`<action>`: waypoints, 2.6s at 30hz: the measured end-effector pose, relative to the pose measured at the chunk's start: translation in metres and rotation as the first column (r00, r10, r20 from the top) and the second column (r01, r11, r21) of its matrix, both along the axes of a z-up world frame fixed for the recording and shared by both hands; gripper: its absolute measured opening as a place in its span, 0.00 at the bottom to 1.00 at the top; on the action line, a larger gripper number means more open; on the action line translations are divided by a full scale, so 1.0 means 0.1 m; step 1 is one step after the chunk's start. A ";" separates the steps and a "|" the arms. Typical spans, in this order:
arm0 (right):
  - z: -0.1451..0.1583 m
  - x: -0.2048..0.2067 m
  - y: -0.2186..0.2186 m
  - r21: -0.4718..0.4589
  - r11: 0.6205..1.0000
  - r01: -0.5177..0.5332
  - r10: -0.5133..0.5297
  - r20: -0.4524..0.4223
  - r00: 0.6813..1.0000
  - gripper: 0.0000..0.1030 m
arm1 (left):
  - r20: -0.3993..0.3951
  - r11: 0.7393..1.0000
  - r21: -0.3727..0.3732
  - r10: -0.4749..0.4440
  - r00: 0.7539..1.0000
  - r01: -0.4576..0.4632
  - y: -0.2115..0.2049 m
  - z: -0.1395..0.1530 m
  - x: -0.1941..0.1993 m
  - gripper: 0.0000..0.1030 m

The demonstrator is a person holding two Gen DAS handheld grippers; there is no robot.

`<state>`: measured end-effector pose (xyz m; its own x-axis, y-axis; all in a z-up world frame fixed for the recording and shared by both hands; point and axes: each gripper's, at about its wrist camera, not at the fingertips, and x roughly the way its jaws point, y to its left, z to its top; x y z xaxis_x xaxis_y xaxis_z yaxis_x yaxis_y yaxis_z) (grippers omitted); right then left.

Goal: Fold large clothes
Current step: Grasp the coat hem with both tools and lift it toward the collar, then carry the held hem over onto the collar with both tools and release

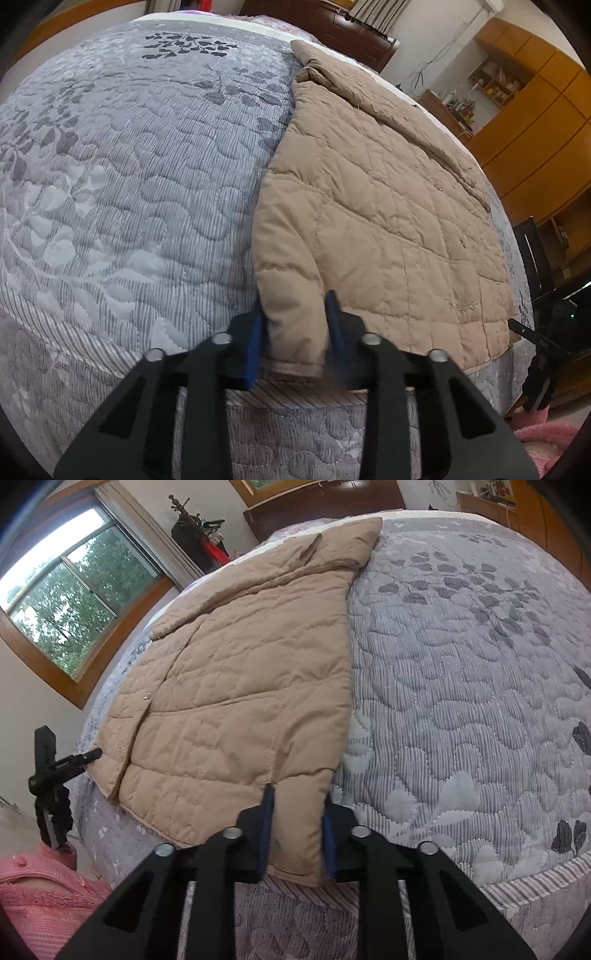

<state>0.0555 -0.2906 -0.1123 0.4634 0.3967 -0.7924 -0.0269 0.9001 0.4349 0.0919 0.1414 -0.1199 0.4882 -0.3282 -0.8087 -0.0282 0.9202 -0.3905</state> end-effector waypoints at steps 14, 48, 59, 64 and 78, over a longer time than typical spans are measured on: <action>0.14 -0.22 -0.09 -0.014 1.000 -0.002 0.003 0.033 0.999 0.13 | 0.053 1.000 0.022 -0.022 0.998 0.021 -0.07 0.18 -0.25 0.12; 1.30 0.76 -0.27 -0.057 0.997 -0.047 0.059 0.233 0.971 0.10 | 0.285 0.995 0.036 -0.097 0.953 0.091 -0.24 1.17 0.89 0.11; 1.55 1.80 -0.44 -0.042 0.999 -0.016 0.024 0.194 0.981 0.10 | 0.335 0.998 0.055 -0.048 0.941 0.032 -0.35 1.37 2.18 0.11; 1.43 2.43 -0.57 -0.034 0.999 0.025 -0.020 0.122 0.992 0.10 | 0.286 0.999 0.044 -0.001 0.958 -0.012 -0.38 1.21 2.76 0.11; 0.70 3.58 -0.85 0.008 0.993 0.118 -0.117 -0.077 0.990 0.10 | 0.108 0.995 0.072 0.064 0.992 -0.072 -0.40 0.55 3.83 0.11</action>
<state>0.4137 -0.3752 -0.0420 0.4462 0.3527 -0.8225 0.1126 0.8896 0.4426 0.4749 0.1015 -0.0647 0.5911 -0.2310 -0.7728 -0.0542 0.9446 -0.3238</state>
